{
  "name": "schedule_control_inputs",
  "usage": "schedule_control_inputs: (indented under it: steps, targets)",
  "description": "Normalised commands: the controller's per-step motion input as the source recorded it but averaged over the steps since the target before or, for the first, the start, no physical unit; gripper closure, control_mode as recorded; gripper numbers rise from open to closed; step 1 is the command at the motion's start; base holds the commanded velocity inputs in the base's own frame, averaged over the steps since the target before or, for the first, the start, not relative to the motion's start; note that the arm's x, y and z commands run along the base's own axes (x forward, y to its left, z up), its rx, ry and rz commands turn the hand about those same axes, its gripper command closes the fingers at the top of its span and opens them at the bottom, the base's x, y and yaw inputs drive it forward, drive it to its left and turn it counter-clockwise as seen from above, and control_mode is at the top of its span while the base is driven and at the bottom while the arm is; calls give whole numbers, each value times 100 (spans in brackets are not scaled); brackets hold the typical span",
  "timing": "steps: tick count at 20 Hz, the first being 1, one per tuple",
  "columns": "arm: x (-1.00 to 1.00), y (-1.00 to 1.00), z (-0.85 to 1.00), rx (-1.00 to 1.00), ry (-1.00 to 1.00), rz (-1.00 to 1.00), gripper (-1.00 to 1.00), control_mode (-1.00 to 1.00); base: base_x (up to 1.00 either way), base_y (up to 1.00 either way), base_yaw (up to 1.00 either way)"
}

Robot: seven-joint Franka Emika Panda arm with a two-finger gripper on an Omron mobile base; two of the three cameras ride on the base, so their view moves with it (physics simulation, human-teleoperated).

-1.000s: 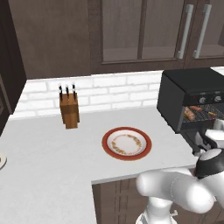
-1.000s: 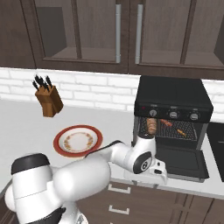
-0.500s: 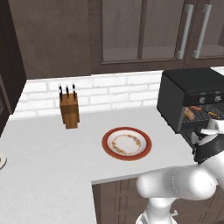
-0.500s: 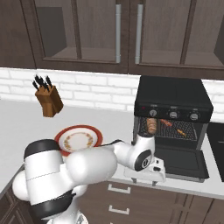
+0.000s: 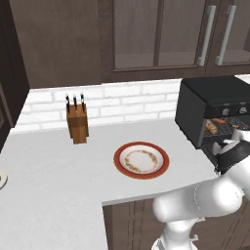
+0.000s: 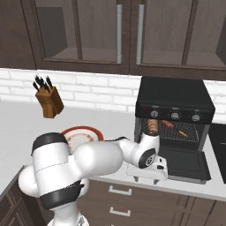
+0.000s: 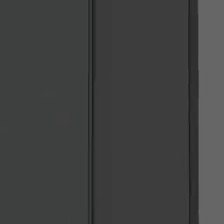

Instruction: Pick up the kebab skewer and baguette bread, and place them inside the toaster oven. Close the toaster oven door and start by setting the timer.

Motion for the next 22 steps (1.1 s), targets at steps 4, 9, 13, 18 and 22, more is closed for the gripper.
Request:
schedule_control_inputs:
  steps: [4, 9, 13, 18, 22]
  targets:
    - [90, 46, 5, 0, -16, 0, -100, -100, 0, 0, 0]
    - [91, 39, 0, 0, -18, 0, -100, -100, 0, 0, 0]
    - [99, 41, 0, 0, -17, 0, -100, -100, 0, 0, 0]
    - [87, 47, 0, 0, -25, 0, -100, -100, 0, 0, 0]
    - [77, 66, 0, 0, -39, 0, -100, -100, 0, 0, 0]
